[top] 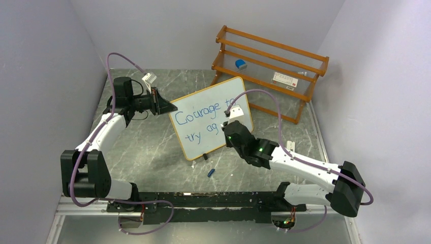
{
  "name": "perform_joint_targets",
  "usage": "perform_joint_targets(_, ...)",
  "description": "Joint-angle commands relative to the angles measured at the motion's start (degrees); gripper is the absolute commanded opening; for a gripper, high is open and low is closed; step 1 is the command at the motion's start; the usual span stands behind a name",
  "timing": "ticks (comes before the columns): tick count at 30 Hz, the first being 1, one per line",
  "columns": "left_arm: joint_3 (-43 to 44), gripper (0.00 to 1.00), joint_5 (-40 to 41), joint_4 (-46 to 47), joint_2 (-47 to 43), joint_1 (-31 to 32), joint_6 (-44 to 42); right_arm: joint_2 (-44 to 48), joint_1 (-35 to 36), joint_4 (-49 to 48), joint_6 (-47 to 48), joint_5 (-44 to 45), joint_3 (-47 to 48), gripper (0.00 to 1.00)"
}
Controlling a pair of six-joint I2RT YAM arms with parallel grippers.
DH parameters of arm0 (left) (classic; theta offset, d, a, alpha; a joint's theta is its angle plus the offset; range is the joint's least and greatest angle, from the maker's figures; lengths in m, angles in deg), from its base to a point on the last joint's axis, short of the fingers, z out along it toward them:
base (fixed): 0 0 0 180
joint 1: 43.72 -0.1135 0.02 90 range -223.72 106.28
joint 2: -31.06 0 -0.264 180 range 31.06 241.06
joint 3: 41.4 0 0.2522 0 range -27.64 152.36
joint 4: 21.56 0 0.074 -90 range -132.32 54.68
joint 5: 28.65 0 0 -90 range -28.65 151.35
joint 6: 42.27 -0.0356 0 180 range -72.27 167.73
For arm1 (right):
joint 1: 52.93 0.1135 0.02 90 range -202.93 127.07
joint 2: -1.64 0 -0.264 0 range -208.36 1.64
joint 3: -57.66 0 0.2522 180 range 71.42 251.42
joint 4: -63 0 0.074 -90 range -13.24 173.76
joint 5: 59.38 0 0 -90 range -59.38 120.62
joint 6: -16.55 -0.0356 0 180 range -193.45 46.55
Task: Write a sentence on the whiteboard
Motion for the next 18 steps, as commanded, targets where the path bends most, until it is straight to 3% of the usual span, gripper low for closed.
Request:
perform_joint_targets(1, -0.6, 0.05, 5.6, -4.3, 2.1, 1.7, -3.3, -0.7, -0.5, -3.0, 1.1, 1.3, 0.4, 0.00)
perform_joint_targets(18, -0.7, 0.05, 5.3, -4.0, 2.1, 1.7, -3.2, -3.1, -1.1, -5.0, 1.3, 2.4, 0.9, 0.00)
